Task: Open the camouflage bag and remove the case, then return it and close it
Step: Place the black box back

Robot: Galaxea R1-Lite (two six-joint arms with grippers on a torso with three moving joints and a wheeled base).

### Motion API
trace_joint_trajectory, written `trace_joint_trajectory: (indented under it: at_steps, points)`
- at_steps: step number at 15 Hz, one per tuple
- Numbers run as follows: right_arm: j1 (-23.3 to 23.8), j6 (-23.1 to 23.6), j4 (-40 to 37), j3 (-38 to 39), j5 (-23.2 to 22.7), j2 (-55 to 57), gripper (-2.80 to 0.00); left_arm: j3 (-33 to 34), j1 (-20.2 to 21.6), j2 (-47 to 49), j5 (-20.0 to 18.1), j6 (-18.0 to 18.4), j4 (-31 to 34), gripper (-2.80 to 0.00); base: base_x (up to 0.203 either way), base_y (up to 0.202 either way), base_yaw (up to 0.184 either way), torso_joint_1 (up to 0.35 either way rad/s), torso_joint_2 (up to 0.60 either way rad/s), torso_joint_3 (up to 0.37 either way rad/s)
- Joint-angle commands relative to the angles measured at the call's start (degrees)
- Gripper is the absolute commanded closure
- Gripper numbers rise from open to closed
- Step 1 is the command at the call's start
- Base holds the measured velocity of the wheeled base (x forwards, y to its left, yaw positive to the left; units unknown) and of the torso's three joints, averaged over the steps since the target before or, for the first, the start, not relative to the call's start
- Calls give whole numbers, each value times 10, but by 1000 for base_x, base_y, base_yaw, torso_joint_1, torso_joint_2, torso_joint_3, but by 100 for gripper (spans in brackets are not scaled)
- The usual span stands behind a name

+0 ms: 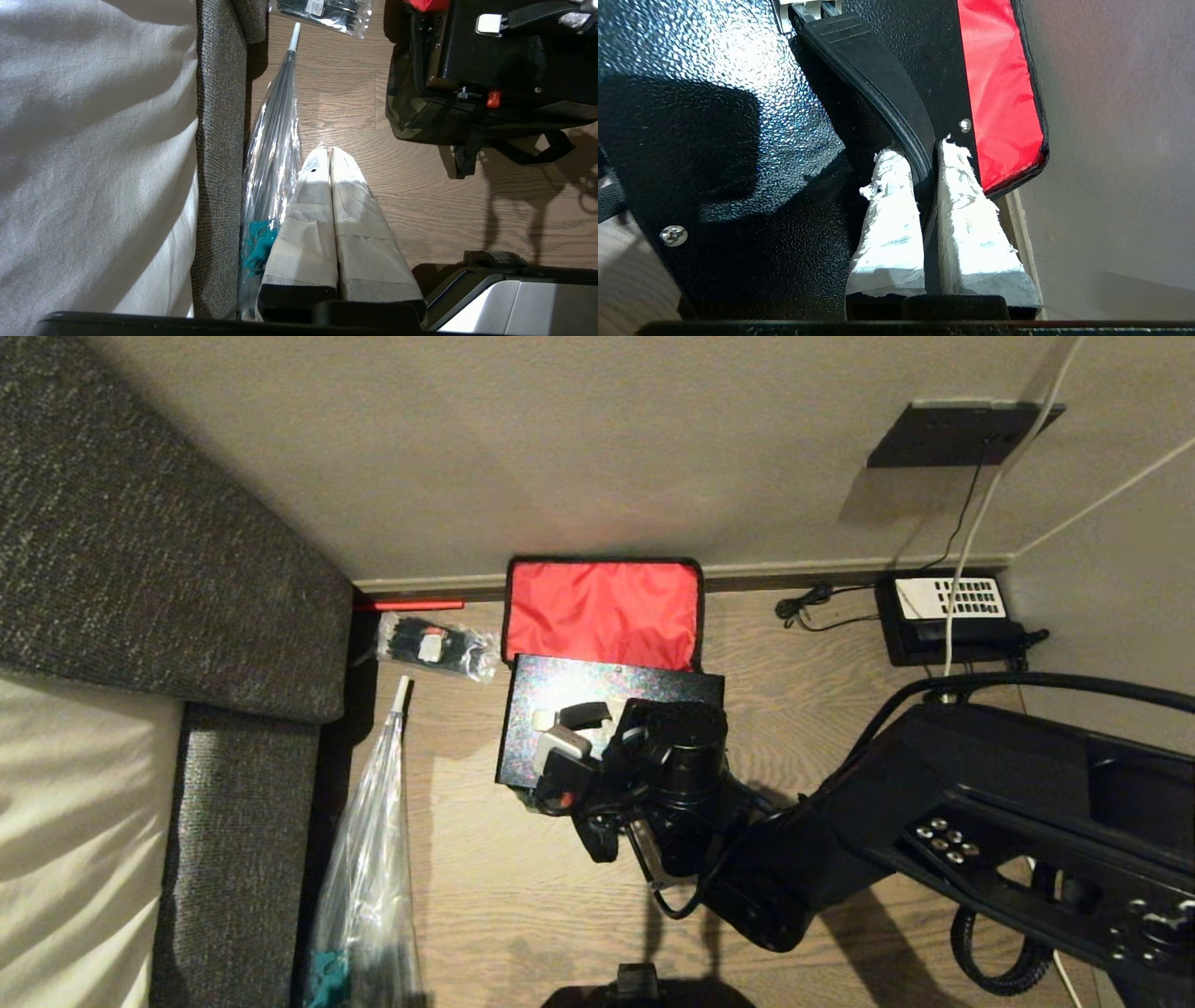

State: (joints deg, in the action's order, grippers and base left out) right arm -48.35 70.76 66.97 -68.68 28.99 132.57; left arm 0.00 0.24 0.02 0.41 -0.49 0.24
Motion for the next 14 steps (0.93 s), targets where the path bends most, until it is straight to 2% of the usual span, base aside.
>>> trace_joint_trajectory:
  at_steps: [1,6,14]
  points:
    - [11,3,4,-3,1,19,0,2,0,0,0,0,0,0,0,0,0,0,0,0]
    - [30,3,12,-15,-2,38,0,2,0,0,0,0,0,0,0,0,0,0,0,0]
    - [30,10,3,-22,-3,26,0,2,0,0,0,0,0,0,0,0,0,0,0,0]
